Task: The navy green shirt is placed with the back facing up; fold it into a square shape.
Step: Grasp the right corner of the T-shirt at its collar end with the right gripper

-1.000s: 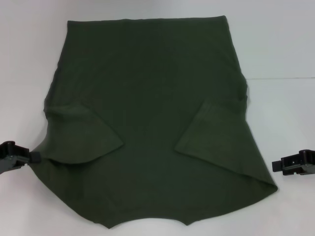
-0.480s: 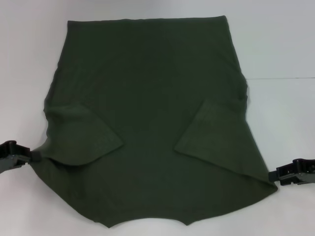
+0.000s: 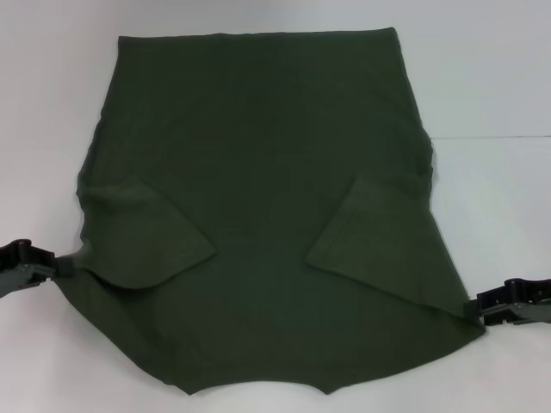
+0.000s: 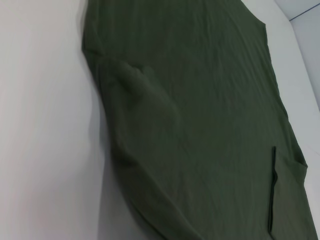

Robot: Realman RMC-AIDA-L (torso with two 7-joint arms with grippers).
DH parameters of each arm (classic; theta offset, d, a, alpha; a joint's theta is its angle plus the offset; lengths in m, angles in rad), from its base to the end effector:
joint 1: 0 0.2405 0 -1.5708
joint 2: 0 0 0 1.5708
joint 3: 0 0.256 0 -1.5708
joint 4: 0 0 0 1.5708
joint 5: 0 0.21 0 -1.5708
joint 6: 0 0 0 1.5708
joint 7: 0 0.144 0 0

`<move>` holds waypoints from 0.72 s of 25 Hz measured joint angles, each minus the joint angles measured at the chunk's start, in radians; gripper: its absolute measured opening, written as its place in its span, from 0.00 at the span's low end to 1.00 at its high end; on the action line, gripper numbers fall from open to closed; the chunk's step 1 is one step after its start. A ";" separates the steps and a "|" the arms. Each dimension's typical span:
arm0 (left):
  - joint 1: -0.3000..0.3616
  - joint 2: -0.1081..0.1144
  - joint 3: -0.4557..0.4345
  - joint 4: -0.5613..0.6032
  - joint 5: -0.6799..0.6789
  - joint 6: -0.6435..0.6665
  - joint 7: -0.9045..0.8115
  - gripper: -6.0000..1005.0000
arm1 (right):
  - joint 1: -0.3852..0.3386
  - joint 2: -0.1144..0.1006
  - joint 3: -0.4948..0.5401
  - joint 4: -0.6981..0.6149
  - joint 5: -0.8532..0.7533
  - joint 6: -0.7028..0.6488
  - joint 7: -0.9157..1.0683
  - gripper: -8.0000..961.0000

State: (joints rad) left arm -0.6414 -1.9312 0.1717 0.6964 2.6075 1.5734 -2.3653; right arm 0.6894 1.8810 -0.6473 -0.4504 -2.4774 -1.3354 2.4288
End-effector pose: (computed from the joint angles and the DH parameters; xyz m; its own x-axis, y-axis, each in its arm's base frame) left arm -0.3323 0.3467 0.0901 0.0170 0.8858 0.4639 0.9994 -0.0284 0.0177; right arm 0.3271 0.3642 0.0363 0.1087 -0.9620 -0.2506 -0.9862 -0.0726 -0.1488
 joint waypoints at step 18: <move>-0.014 0.004 0.002 0.000 -0.013 -0.001 0.000 0.04 | 0.031 0.019 0.000 0.050 0.003 0.055 0.001 0.45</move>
State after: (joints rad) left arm -0.6555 -1.9268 0.1733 0.6962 2.5941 1.5726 -2.3653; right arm 0.7200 1.8997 -0.6473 -0.3999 -2.4745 -1.2806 2.4296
